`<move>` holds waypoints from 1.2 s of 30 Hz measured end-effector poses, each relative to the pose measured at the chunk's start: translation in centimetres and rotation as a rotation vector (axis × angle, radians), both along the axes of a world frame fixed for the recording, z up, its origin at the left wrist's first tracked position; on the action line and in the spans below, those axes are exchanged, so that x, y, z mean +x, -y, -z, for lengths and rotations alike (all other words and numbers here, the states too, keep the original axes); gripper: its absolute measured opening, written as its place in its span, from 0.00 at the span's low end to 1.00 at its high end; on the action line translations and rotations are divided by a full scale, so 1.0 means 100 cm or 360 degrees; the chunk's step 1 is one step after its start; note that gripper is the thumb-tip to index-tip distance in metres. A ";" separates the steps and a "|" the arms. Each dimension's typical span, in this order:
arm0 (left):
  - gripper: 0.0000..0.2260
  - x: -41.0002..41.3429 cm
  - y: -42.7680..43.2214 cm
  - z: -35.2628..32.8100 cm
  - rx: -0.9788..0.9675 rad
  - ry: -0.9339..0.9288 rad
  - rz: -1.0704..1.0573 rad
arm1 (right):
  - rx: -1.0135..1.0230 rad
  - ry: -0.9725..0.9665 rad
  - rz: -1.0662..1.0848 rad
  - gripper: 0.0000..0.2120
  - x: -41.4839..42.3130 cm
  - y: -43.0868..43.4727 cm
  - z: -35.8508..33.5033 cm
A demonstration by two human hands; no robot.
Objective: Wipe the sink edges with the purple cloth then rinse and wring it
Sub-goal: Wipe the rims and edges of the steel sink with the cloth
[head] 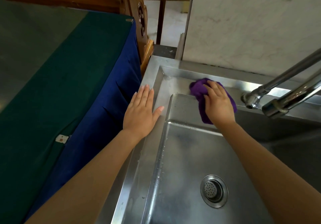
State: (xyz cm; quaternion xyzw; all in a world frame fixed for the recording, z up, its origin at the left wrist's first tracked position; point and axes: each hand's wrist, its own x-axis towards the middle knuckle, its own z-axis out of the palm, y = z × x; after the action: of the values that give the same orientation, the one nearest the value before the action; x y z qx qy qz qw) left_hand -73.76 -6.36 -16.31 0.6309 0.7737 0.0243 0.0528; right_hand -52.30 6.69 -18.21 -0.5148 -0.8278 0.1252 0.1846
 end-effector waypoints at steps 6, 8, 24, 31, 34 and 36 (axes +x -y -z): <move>0.34 0.002 0.001 0.000 0.0042 -0.0022 -0.0004 | -0.0019 -0.0230 0.0414 0.17 -0.002 0.007 0.008; 0.33 0.002 0.001 -0.001 0.0040 -0.0030 -0.0002 | -0.0029 -0.0231 0.0444 0.18 -0.023 0.011 0.008; 0.40 0.001 -0.001 0.001 0.0056 -0.0027 -0.0007 | 0.0049 -0.0346 -0.0103 0.17 -0.156 -0.040 -0.030; 0.37 0.000 -0.002 -0.002 0.0035 -0.0030 -0.0001 | 0.0118 0.0053 -0.0287 0.19 -0.140 -0.051 -0.009; 0.37 -0.001 -0.002 -0.001 0.0040 -0.0024 0.0011 | 0.0153 0.0006 -0.0245 0.19 -0.120 -0.045 -0.006; 0.37 -0.001 -0.001 0.000 0.0055 -0.0009 0.0017 | 0.0180 -0.0069 -0.0179 0.19 -0.104 -0.041 -0.002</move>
State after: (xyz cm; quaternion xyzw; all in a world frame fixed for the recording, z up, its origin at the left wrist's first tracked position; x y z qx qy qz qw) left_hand -73.90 -6.22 -16.28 0.6359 0.7699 0.0357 0.0398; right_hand -62.69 10.77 -18.05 -0.4535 -0.8570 0.0996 0.2238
